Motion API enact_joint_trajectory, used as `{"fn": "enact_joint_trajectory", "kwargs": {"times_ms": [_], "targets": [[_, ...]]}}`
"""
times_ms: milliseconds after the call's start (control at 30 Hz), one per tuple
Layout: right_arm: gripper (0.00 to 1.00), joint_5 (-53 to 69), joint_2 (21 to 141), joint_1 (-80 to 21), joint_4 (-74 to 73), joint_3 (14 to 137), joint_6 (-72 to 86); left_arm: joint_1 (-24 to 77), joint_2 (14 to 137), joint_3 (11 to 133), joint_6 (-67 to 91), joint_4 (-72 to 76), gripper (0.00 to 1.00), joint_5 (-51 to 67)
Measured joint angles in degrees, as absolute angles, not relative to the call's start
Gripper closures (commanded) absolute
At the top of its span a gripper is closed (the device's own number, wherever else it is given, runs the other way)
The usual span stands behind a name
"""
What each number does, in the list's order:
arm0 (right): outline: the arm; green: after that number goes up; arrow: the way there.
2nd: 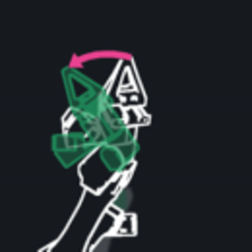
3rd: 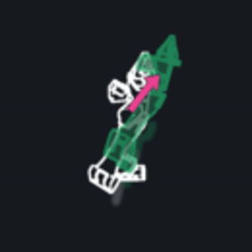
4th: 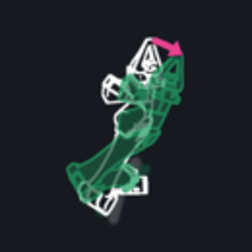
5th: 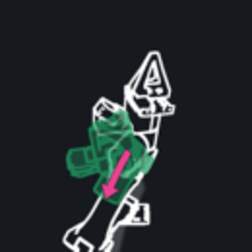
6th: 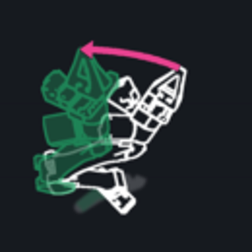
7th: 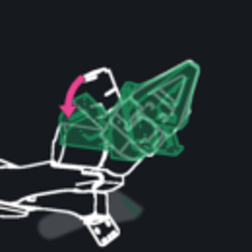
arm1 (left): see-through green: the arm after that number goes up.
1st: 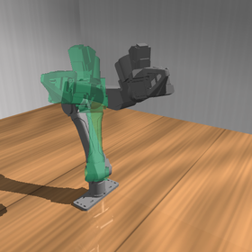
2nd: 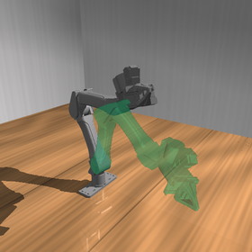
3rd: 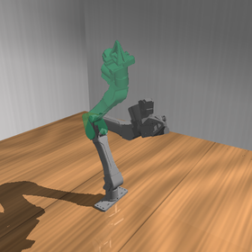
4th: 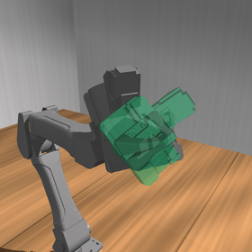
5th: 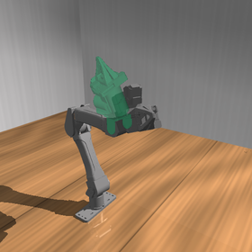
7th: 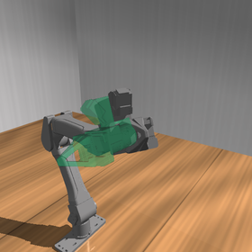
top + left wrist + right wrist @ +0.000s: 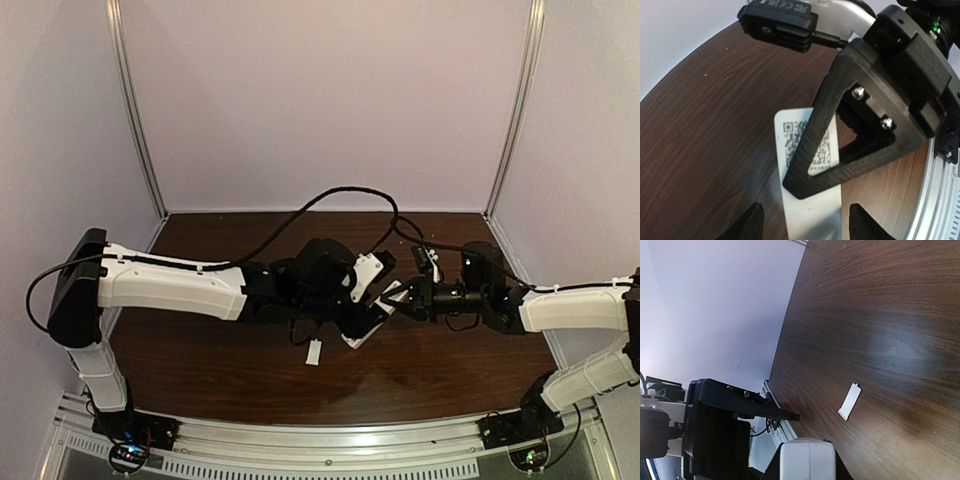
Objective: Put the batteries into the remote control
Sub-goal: Pass from the right arm to the left
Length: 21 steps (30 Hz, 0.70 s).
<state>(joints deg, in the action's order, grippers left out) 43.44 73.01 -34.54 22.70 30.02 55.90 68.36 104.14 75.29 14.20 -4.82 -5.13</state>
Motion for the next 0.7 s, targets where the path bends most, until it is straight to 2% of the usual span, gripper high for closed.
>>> {"fn": "enact_joint_trajectory", "kwargs": {"times_ms": [333, 400, 467, 567, 700], "targets": [[0.95, 42.44, 73.78, -35.29, 23.83, 29.47, 56.86, 68.36, 108.9, 80.2, 13.1, -6.9, 0.66, -4.47], [0.88, 41.76, 73.78, -35.33, 24.08, 29.39, 56.93, 68.36, 109.03, 80.36, 13.58, -7.01, 0.72, -4.47], [0.73, 41.41, 73.8, -35.33, 24.4, 29.36, 56.95, 68.36, 109.08, 80.49, 13.85, -6.96, 0.77, -4.38], [0.59, 41.54, 73.78, -35.05, 24.12, 29.36, 56.69, 68.36, 109.12, 80.58, 13.39, -7.7, 0.81, -4.03], [0.49, 41.69, 73.01, -32.77, 21.61, 29.45, 55.33, 68.34, 110.1, 80.58, 12.56, -9.65, 0.82, -3.4]]}}
